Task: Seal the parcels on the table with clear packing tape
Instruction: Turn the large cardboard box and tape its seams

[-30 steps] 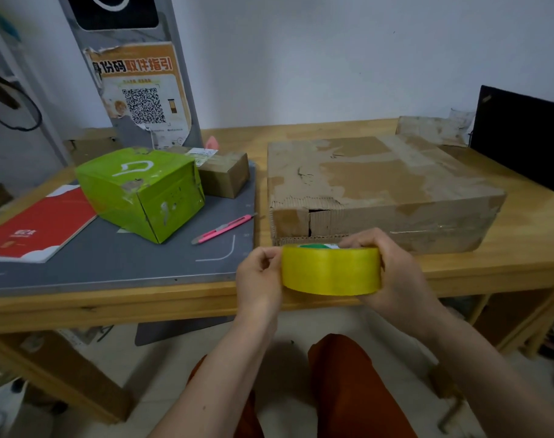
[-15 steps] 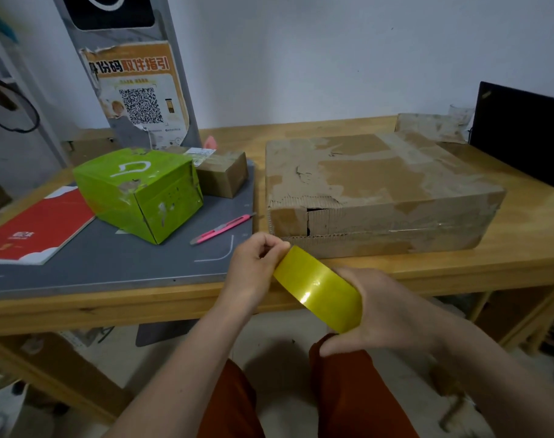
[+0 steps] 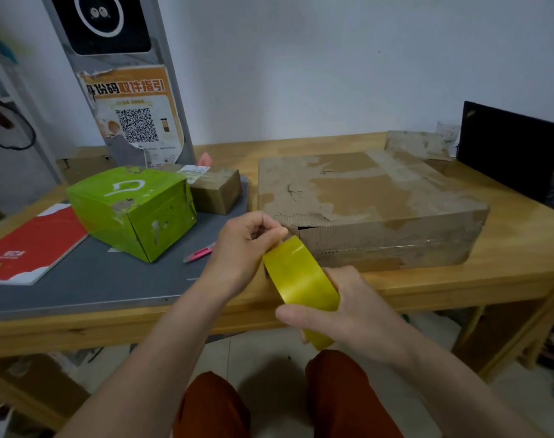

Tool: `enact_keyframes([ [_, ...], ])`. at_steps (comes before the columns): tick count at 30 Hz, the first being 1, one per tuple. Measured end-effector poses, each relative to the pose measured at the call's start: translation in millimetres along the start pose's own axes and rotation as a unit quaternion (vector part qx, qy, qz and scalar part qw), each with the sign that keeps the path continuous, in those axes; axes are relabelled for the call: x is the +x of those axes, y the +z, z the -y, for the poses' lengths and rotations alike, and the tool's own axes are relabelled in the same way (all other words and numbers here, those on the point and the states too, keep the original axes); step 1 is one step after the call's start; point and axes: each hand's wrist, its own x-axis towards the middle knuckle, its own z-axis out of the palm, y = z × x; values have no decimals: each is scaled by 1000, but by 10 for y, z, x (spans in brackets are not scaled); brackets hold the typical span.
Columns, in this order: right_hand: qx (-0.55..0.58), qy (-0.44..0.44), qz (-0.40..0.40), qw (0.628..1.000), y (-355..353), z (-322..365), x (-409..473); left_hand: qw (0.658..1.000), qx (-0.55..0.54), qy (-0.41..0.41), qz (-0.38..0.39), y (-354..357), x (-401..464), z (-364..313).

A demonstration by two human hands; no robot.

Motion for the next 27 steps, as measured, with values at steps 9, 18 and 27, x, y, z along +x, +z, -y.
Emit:
enact_keyframes([
  [9, 105, 96, -56, 988, 21, -69, -103, 995, 18, -41, 86, -189, 347, -281],
  [18, 35, 72, 58, 995, -64, -95, -97, 997, 47, -18, 62, -63, 486, -356],
  [27, 137, 36, -38, 989, 60, -145, -95, 998, 37, -8, 56, -11, 558, -267],
])
